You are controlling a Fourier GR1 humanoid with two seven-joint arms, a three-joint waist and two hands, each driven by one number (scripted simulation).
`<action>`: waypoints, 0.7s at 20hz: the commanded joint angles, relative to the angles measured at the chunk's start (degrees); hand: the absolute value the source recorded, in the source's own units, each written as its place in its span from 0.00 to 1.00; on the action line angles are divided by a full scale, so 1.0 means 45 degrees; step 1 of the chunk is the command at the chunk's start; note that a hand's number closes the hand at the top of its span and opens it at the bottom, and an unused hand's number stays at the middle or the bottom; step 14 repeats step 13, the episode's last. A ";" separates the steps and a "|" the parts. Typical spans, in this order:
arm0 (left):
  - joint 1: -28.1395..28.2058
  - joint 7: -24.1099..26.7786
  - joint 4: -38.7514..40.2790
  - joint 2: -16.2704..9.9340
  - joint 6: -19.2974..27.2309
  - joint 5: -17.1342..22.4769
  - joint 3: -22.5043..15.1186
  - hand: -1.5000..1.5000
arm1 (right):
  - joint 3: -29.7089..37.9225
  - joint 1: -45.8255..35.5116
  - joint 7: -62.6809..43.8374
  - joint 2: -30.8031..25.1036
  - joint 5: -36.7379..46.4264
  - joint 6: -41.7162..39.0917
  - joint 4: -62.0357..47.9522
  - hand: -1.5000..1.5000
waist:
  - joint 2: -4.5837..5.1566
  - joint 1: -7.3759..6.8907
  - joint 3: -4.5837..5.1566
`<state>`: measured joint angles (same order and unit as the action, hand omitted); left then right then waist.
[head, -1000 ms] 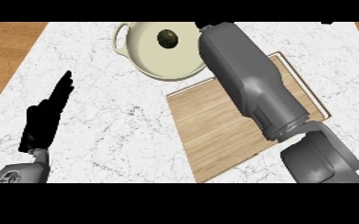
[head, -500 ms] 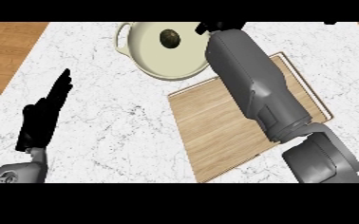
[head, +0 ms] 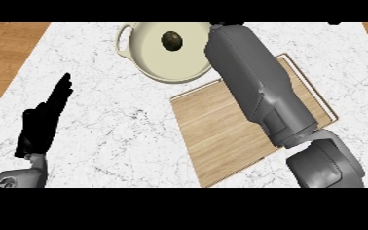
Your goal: Pick the squash from the tray and place it in the pot
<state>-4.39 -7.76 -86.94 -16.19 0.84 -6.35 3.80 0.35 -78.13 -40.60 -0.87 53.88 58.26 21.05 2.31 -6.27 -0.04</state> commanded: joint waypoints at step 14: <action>0.0694 -0.0124 -0.0105 0.0009 0.0034 -0.0016 0.0366 0.50 | -0.3924 0.3566 0.1941 0.0191 -0.5948 0.2997 0.4207 0.00 | -0.0484 0.0681 0.0005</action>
